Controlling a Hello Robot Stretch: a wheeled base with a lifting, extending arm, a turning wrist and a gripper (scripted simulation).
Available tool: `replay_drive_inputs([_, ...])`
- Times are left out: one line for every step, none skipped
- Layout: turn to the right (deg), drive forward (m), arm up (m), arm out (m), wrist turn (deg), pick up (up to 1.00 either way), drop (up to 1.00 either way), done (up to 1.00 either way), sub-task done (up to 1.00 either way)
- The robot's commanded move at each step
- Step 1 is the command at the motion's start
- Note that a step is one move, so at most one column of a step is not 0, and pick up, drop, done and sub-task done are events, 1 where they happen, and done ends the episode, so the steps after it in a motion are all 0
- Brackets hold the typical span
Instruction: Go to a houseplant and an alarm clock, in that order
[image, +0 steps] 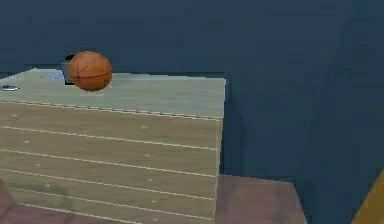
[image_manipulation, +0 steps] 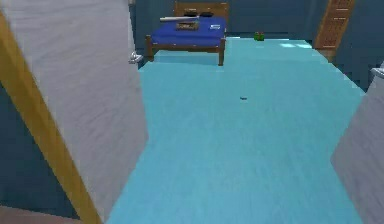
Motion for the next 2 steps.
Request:
replay_drive_inputs([-15.0,0.00,0.00,0.00,0.0,0.00,0.00,0.00,0.00])
replay_drive_inputs([0.0,0.25,0.00,0.00,0.0,0.00,0.00,0.00,0.00])
